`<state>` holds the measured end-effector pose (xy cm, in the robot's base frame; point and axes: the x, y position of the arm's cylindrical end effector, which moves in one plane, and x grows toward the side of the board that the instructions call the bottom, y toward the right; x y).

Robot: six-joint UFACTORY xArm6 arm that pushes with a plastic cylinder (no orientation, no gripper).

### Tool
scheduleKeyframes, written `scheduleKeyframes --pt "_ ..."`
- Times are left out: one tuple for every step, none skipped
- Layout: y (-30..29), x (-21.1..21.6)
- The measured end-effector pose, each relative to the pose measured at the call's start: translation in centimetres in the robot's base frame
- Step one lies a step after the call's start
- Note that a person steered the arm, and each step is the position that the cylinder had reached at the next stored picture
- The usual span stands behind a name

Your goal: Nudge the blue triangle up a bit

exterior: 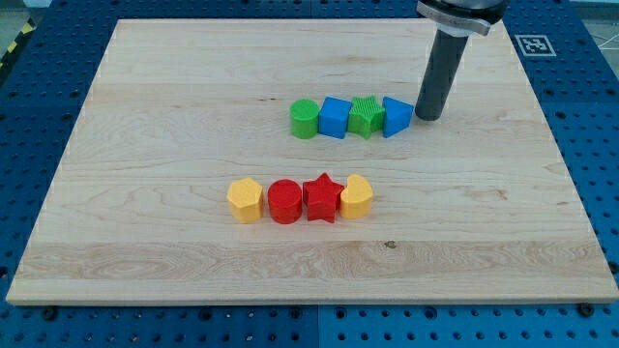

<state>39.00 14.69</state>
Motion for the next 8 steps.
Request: scheduleKeyframes --pt "0.0 0.0" --pt "0.0 0.0" --pt "0.0 0.3" --pt "0.0 1.1" --pt "0.1 1.4" --pt "1.0 1.4" --pt "2.2 1.4" --pt "2.7 1.2"
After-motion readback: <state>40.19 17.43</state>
